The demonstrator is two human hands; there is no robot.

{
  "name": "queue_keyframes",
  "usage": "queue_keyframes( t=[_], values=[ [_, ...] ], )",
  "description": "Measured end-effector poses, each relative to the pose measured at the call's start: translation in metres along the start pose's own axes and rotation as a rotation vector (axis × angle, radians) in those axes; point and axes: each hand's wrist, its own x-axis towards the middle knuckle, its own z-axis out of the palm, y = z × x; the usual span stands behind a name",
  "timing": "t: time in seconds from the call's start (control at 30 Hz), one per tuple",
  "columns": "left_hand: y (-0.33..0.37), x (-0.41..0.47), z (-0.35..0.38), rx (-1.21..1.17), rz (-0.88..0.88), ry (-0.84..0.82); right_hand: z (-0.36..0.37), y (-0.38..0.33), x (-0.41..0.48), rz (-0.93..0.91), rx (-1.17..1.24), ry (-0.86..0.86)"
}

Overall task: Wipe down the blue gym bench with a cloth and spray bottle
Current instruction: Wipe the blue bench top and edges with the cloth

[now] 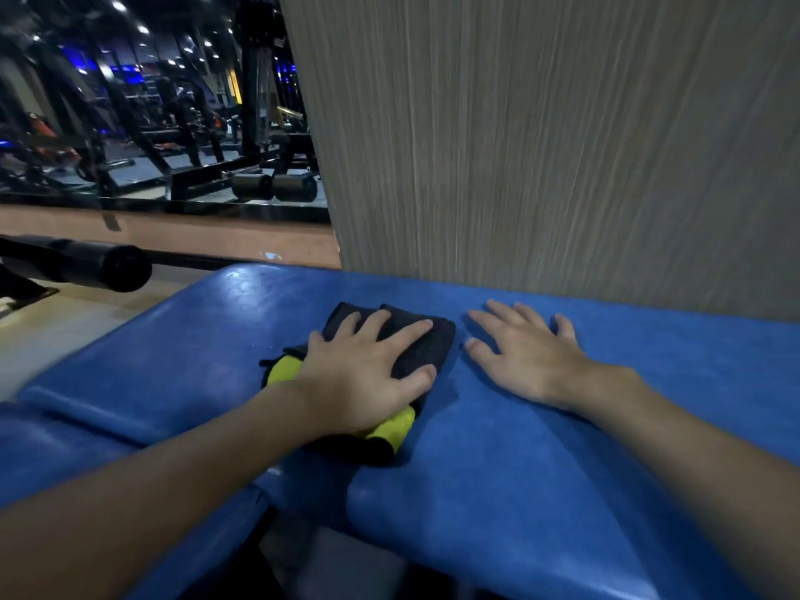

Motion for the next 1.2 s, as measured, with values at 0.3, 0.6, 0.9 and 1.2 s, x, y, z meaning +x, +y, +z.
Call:
queue_keyframes(
  t=[0.3,0.6,0.9,1.2],
  values=[
    [0.001,0.123,-0.002,-0.039,-0.034,0.056,0.012,-0.001,0.000,-0.001,-0.064,-0.006],
    [-0.003,0.088,0.001,-0.042,-0.019,0.049,0.008,-0.003,-0.003,0.021,-0.013,0.001],
    [-0.012,-0.039,-0.004,0.005,0.010,0.006,0.004,-0.005,-0.007,0.026,0.006,-0.004],
    [-0.012,-0.041,-0.001,0.001,0.001,0.024,-0.004,-0.017,0.001,0.002,-0.036,0.048]
  ],
)
